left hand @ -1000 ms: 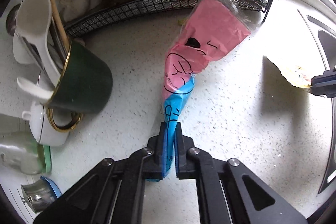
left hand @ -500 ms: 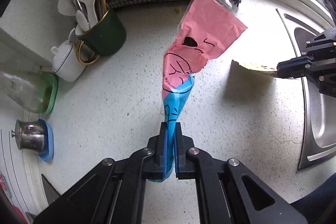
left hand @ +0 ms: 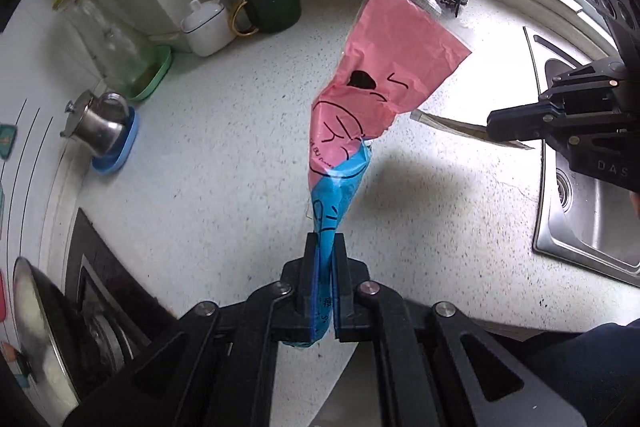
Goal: Collect trash
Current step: 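Carry the bag and yeast packet down toward the red bin with both tools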
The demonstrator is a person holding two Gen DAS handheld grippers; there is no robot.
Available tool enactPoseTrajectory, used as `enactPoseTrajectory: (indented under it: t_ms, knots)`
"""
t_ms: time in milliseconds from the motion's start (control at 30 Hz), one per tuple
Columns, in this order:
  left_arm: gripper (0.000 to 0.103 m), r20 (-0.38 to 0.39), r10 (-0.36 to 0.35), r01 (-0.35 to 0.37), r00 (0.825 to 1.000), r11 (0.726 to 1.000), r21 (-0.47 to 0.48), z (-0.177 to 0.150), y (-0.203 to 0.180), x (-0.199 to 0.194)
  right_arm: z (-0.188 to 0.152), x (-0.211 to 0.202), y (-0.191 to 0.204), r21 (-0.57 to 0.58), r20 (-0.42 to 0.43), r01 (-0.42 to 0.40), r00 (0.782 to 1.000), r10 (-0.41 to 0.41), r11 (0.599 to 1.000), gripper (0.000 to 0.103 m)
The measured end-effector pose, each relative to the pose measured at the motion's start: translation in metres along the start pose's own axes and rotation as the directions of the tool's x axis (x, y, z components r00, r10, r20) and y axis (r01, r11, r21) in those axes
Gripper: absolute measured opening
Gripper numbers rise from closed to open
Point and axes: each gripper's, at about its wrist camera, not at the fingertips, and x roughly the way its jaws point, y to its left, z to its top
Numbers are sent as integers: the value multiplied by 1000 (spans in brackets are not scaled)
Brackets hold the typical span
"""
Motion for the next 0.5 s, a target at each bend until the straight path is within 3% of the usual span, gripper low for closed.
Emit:
enactPoseTrajectory:
  t_ms: [500]
  knots:
    - [4,23,80,-74,997,981,-182,-157,10,-78,-33,-20,131,-167,40,-62,997,70,984,0]
